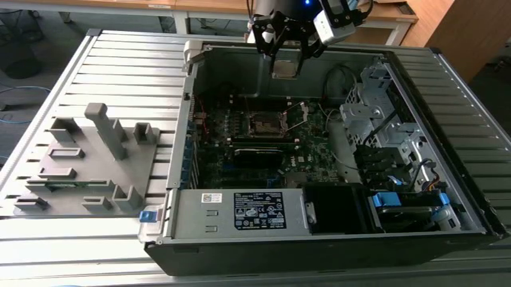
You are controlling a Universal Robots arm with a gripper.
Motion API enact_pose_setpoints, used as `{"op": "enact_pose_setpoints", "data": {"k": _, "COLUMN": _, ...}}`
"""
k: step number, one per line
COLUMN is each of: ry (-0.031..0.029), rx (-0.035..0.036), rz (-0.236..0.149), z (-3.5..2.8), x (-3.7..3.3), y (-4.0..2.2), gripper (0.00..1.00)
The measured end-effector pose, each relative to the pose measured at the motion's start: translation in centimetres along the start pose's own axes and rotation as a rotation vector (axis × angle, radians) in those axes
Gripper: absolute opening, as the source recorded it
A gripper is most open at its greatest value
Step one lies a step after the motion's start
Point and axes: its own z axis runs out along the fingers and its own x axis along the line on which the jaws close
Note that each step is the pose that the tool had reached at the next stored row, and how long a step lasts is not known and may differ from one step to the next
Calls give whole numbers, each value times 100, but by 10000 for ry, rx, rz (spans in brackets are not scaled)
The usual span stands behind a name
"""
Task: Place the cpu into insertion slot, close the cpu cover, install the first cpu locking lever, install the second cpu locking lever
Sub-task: 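Place the cpu into insertion slot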
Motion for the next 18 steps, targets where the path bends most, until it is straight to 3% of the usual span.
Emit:
{"op": "enact_pose_setpoints", "data": {"k": 5, "ry": 0, "rx": 1, "rz": 0, "z": 1, "x": 0, "y": 0, "gripper": 54}}
{"op": "enact_pose_setpoints", "data": {"k": 11, "ry": 0, "rx": -1, "rz": 0, "z": 74, "x": -1, "y": -6, "gripper": 54}}
{"op": "enact_pose_setpoints", "data": {"k": 18, "ry": 0, "rx": -1, "rz": 0, "z": 77, "x": -1, "y": -7, "gripper": 54}}
